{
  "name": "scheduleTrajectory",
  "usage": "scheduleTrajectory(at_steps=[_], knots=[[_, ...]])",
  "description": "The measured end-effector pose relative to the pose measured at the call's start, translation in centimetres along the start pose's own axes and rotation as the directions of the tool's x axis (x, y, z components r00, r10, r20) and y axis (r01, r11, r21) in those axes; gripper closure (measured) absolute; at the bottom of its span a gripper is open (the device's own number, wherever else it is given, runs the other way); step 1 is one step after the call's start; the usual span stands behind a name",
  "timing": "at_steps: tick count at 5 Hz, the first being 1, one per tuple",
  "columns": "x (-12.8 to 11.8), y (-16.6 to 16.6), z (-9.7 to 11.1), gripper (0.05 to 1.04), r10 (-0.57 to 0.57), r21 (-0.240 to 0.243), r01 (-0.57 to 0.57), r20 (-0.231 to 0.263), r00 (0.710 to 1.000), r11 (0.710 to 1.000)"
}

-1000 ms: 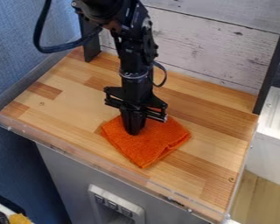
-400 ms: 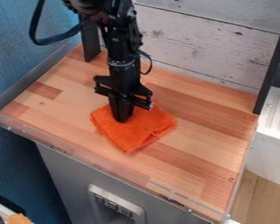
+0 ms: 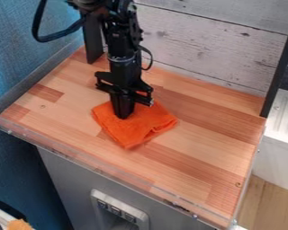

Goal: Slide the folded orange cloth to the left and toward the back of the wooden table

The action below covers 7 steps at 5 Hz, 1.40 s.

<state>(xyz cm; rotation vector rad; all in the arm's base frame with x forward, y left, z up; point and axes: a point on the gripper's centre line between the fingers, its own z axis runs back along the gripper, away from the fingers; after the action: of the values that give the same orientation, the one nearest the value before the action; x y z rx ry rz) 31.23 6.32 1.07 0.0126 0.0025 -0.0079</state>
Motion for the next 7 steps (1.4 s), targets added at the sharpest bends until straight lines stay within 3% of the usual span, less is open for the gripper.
scheduleTrajectory(at_steps=[2, 3, 4, 5, 6, 7], knots=[[-0.2, 1.1, -0.2, 0.997, -0.006, 0.000, 0.006, 0.012, 1.000, 1.000], [-0.6, 1.9, 0.2, 0.842, -0.001, -0.011, 0.001, -0.017, 1.000, 1.000], [-0.3, 2.5, 1.5, 0.586, 0.015, -0.024, -0.016, -0.044, 0.999, 1.000], [0.8, 2.9, 3.3, 0.296, 0.015, -0.027, -0.016, -0.038, 0.999, 1.000], [1.9, 3.3, 5.3, 0.093, 0.010, -0.025, -0.011, -0.032, 0.999, 1.000], [2.8, 3.6, 7.2, 0.085, 0.007, -0.027, -0.008, -0.022, 1.000, 1.000]])
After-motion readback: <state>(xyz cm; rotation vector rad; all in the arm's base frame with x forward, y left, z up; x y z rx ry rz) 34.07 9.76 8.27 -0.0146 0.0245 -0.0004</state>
